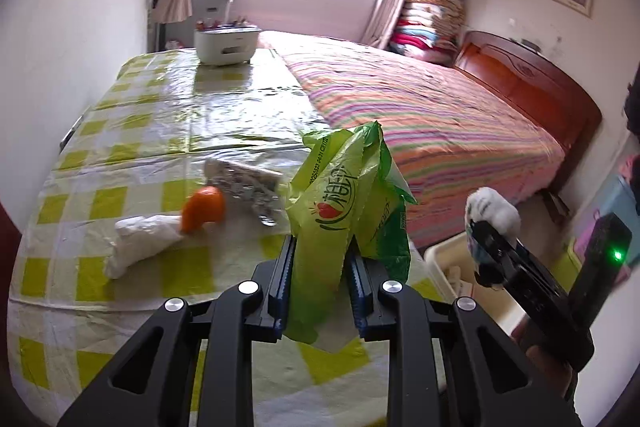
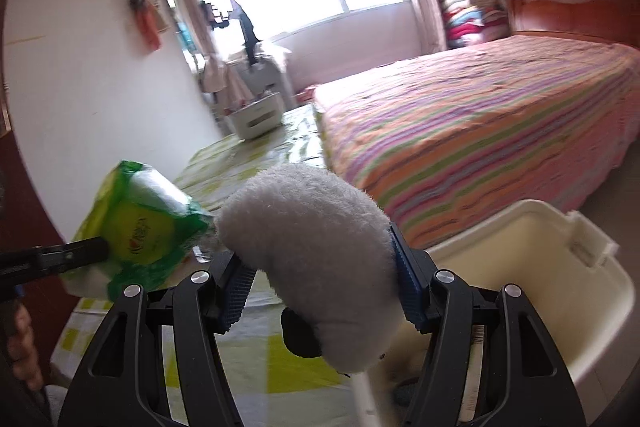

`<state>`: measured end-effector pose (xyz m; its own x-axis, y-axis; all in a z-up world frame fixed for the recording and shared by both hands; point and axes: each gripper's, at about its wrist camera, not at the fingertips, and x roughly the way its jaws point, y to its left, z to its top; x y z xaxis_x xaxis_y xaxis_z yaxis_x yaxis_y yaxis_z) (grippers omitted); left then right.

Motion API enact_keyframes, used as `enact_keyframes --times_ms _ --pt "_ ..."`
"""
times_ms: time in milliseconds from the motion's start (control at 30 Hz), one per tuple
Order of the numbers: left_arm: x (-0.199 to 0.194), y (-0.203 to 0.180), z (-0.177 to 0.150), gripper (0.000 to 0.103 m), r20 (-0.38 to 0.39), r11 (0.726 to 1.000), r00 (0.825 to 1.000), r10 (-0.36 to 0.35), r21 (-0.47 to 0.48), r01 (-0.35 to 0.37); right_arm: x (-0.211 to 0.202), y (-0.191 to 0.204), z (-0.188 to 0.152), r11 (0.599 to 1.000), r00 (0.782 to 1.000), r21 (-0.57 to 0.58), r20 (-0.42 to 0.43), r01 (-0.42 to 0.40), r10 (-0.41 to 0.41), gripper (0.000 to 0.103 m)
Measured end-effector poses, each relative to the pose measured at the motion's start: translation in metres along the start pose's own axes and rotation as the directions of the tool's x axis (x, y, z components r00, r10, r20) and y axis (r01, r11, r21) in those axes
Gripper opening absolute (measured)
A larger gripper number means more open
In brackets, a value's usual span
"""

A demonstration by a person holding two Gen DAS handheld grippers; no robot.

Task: Collect trash
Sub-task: 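Carry the plush toy over the bin and open the right gripper while left carries the wipes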

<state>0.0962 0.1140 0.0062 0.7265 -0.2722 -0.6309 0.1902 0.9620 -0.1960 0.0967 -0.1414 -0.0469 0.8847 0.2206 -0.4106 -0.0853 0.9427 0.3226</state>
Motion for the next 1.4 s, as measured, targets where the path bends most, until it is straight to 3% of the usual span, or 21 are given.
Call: enact_keyframes --times_ms 400,800,1167,1400 --pt "0.005 -0.049 -0.005 0.024 -0.037 0.995 0.998 -0.042 0.094 0.045 -0.019 -0.044 -0.004 0.982 0.985 0.091 0.032 0.165 -0.168 0.061" --pt "0.009 -0.077 -0.008 0.024 -0.058 0.987 0.997 -0.058 0.148 0.066 -0.034 -0.05 -0.008 0.962 0.971 0.162 0.055 0.221 -0.232 0.062" --pt "0.01 -0.091 -0.009 0.024 -0.066 0.982 0.996 -0.068 0.173 0.078 -0.04 -0.07 -0.008 0.934 0.956 0.231 0.05 0.271 -0.29 0.074" --pt "0.014 -0.099 -0.011 0.024 -0.079 0.979 0.994 -0.071 0.184 0.085 -0.045 -0.077 -0.011 0.916 0.951 0.291 0.056 0.276 -0.304 0.093"
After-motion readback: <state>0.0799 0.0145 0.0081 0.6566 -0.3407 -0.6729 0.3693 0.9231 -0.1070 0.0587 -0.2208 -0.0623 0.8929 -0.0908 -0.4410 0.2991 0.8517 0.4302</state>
